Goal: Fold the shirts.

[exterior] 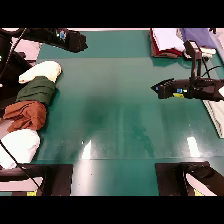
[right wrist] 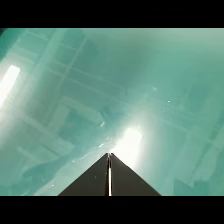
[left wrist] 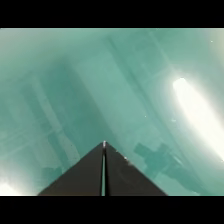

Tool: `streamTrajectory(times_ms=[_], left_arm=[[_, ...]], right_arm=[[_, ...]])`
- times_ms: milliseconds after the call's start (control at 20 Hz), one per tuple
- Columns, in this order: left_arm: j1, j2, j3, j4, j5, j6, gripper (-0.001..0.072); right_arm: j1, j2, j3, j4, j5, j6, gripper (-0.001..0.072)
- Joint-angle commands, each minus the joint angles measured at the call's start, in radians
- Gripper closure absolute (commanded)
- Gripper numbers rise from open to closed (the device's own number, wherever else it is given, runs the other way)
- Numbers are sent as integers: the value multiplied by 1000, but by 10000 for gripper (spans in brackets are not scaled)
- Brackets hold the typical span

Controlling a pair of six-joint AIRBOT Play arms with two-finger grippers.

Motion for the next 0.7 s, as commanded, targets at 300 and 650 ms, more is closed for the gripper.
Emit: streamTrajectory(times_ms=[300,650], left_arm=[[3,-7,1,300,195,-27,78],[235,-240,1,581,194,-269,86]], right_arm=[[1,1,0,0,0,9,697],[1,1,-1,0,0,17,697]])
